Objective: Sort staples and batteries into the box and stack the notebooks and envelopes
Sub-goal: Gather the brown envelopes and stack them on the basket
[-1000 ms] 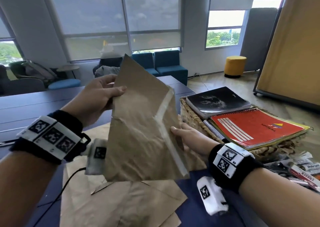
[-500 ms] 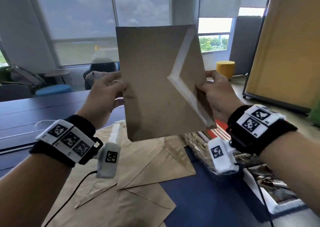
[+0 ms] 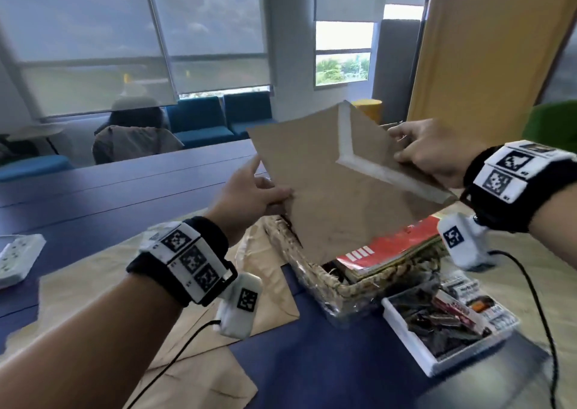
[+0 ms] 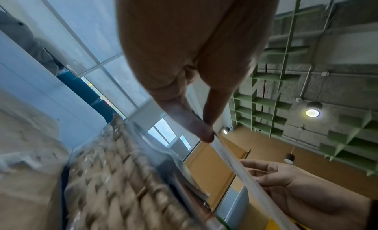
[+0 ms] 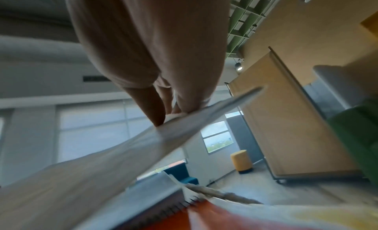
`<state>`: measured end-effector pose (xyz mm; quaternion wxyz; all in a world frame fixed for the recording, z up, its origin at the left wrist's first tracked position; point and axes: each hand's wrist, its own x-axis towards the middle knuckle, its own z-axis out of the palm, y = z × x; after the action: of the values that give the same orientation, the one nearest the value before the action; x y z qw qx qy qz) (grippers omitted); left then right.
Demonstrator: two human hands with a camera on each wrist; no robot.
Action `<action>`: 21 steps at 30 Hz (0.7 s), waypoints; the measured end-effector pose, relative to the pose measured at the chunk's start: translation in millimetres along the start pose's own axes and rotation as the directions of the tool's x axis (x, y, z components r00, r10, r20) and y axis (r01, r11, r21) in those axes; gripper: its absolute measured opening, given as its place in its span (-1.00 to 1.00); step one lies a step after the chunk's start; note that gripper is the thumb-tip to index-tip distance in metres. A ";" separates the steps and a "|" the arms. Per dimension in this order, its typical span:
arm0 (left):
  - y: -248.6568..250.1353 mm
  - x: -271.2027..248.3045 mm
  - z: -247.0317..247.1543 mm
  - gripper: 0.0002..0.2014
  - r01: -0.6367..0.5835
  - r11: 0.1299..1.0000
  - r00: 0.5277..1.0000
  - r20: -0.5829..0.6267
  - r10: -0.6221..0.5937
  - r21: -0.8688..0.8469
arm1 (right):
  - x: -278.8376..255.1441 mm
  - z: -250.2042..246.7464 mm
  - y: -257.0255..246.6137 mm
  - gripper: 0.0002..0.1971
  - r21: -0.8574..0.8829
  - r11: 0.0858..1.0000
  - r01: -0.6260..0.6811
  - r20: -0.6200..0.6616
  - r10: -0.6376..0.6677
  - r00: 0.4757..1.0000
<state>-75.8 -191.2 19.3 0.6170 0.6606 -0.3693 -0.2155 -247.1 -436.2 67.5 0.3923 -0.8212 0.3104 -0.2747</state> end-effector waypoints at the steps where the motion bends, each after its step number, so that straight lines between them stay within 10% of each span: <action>1: -3.2 0.5 3.7 -0.59 0.029 0.999 0.999 0.042 -0.030 0.039 | 1.3 -0.2 7.8 -0.47 -0.043 0.999 -0.020 0.026 0.021 0.999; 4: -14.7 -1.4 12.4 -0.71 0.105 0.975 0.986 0.108 -0.128 0.198 | 2.1 3.2 26.3 -0.39 -0.256 0.964 -0.075 0.175 0.122 0.977; 8: -27.5 -2.6 16.4 -0.13 0.114 0.947 0.987 0.075 -0.142 0.299 | -0.2 12.5 36.3 -0.40 -0.455 0.891 0.003 0.258 0.128 0.958; 13: -29.2 2.0 9.9 -0.06 0.080 0.912 0.987 0.096 -0.129 0.403 | -8.0 24.1 20.2 -0.54 -0.613 0.785 0.093 0.240 0.073 0.968; 21: -19.1 -12.7 -45.4 -0.44 0.090 0.858 0.996 -0.045 -0.078 0.506 | -32.5 61.1 -35.3 -0.67 -0.422 0.846 0.325 0.263 -0.229 0.937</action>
<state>-45.9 -152.5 5.2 0.4156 0.8175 -0.3769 -0.1300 -215.6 -366.1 56.5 0.1724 -0.9503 0.2024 -0.1622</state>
